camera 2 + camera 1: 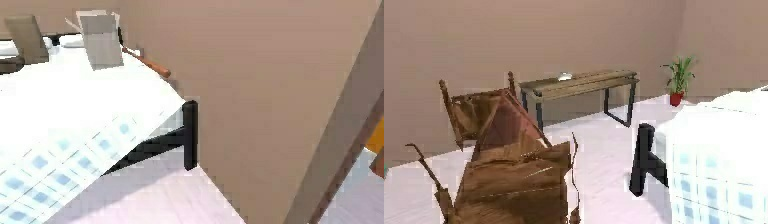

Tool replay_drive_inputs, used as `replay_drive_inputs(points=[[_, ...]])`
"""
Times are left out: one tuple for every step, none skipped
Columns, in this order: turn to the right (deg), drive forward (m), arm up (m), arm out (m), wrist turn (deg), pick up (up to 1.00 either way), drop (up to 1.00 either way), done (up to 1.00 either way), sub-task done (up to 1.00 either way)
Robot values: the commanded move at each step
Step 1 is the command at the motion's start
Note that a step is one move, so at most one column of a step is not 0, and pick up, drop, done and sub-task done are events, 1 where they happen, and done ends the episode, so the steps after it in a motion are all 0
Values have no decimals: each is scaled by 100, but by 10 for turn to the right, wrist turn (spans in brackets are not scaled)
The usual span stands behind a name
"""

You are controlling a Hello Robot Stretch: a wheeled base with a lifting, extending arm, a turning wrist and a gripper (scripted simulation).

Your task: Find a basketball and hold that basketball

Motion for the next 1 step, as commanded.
replay_drive_inputs(points=[[450,0,0,0,0,0,0,0,0]])
